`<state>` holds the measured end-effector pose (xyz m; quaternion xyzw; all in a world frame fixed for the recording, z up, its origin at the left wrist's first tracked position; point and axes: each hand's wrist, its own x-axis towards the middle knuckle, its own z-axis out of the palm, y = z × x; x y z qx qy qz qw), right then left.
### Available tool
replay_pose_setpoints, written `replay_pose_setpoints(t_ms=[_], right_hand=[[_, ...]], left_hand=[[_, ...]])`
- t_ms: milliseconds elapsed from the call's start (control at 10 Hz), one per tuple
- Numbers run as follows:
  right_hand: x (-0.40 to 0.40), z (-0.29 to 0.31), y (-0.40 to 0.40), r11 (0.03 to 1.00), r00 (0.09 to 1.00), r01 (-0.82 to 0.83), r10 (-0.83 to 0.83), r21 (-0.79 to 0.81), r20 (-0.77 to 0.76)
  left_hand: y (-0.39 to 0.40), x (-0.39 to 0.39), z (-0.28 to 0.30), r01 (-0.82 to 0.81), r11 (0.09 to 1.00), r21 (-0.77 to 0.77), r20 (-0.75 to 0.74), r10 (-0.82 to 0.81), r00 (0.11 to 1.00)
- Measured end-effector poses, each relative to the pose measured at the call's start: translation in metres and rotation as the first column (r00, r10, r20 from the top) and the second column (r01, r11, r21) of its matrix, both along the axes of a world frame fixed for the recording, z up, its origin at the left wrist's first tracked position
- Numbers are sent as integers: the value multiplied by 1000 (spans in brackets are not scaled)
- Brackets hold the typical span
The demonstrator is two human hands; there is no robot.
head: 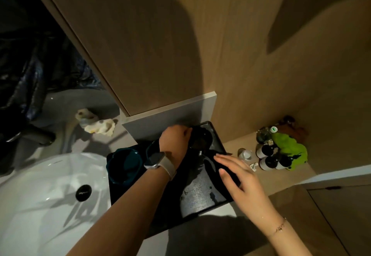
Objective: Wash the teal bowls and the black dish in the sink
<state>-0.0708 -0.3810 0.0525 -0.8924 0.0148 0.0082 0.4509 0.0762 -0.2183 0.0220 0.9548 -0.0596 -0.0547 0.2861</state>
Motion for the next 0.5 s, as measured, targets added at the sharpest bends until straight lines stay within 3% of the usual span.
replay_pose_setpoints(t_ms=[300, 400, 500], right_hand=[[10, -4, 7, 999, 1000, -18, 17, -29, -23], [10, -3, 10, 1000, 1000, 2, -2, -14, -27], [8, -4, 15, 1000, 999, 27, -27, -15, -17]], left_hand=[[-9, 10, -15, 32, 964, 263, 96, -60, 994], [-7, 10, -12, 30, 954, 298, 78, -56, 995], [7, -4, -9, -18, 975, 222, 149, -15, 989]])
